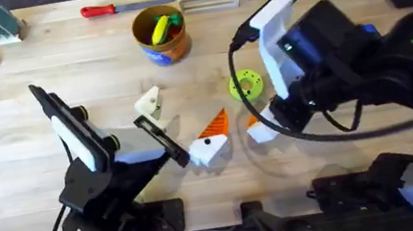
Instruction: Pick up the gripper from the table and insert it into the empty holder that is missing its gripper. Then pick up a screw, insert it into the mounting hole, and use the screwdriver to tighten it. Finally, clean up the table by picking up the vegetable and placing it into the bucket.
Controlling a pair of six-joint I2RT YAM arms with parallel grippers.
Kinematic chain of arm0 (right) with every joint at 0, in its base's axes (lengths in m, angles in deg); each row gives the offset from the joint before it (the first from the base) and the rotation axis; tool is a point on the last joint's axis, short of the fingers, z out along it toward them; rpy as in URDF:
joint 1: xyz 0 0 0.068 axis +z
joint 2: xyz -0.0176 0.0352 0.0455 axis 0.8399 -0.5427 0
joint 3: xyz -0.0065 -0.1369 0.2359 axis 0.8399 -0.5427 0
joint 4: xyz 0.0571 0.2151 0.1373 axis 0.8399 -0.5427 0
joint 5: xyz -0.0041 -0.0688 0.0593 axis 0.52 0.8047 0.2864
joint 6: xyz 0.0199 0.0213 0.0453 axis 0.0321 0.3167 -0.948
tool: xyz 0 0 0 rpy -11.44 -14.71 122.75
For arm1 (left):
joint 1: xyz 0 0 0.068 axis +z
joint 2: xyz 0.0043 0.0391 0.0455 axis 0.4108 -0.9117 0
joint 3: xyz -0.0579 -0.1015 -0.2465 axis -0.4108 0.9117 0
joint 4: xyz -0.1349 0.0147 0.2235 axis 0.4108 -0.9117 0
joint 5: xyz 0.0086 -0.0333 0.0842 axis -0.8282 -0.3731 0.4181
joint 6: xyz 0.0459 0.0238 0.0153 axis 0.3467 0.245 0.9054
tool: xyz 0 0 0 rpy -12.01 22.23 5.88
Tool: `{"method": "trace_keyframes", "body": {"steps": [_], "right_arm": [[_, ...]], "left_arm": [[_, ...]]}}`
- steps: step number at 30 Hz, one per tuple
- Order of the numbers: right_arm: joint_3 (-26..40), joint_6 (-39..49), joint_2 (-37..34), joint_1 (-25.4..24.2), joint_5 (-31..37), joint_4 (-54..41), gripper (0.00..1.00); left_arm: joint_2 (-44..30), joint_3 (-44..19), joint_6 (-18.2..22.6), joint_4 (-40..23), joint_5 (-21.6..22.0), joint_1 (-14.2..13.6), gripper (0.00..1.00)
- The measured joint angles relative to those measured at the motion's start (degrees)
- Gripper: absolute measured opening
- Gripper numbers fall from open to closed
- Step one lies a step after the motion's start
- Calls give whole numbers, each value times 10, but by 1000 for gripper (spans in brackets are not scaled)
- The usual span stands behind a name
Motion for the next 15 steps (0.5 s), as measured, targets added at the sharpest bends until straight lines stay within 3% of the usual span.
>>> {"method": "trace_keyframes", "body": {"steps": [9,13,15], "right_arm": [[0,-4,-43,0,7,24,575],[0,-8,-43,0,-1,23,335],[0,-8,-43,0,-5,14,328]], "left_arm": [[0,0,0,0,0,0,993],[0,0,0,0,0,0,993],[0,0,0,0,0,0,992]]}}
